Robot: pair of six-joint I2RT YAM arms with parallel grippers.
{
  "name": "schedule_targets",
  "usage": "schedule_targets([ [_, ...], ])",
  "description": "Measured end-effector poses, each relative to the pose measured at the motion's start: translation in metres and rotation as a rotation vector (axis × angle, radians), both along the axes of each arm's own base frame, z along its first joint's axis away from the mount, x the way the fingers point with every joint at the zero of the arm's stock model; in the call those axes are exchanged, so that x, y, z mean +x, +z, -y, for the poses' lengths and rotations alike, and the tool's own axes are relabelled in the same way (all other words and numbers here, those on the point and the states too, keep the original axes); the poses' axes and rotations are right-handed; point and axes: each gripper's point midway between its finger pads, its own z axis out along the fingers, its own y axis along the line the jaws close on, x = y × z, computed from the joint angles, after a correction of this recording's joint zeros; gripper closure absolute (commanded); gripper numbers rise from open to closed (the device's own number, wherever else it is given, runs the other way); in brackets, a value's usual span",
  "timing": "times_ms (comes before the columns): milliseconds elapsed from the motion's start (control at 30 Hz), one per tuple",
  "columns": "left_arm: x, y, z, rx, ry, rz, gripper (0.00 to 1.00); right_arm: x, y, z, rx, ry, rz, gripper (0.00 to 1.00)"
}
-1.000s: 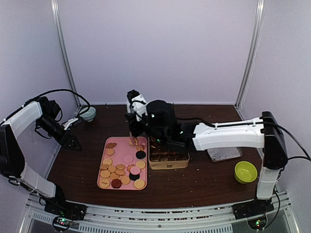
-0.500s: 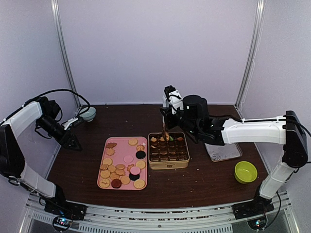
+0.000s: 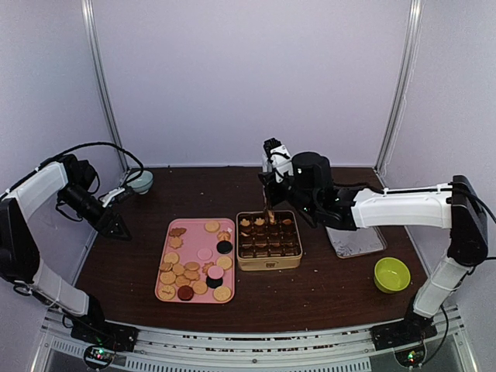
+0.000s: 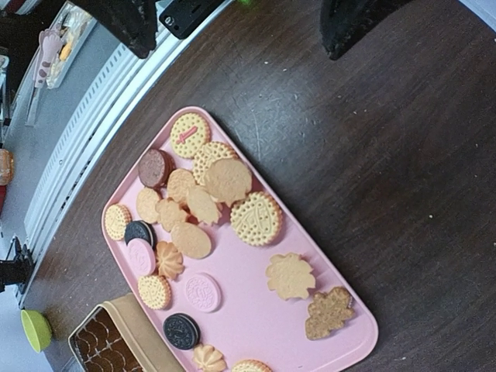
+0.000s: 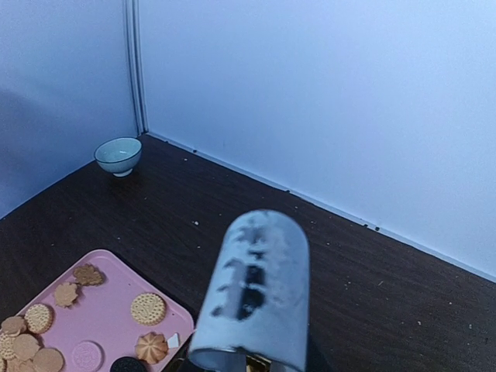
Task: Pack the cookies
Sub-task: Move the packing box to the center of the board.
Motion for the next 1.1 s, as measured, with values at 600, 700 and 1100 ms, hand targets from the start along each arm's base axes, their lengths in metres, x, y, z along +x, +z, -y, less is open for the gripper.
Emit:
schedule_targets([
  [600,0.018,-0.001,0.000,-0.020,0.025,-0.016,0.28,0.095,-0.020,0.012,-0.075,-0.228,0.014,1.00],
  [700,0.023,0.000,0.000,-0.020,0.029,-0.014,0.29,0.091,-0.041,0.012,-0.108,-0.220,-0.031,1.00],
  [1100,0.042,0.003,-0.001,-0.032,0.046,-0.015,0.32,0.027,-0.049,0.020,-0.078,-0.132,-0.091,1.00],
])
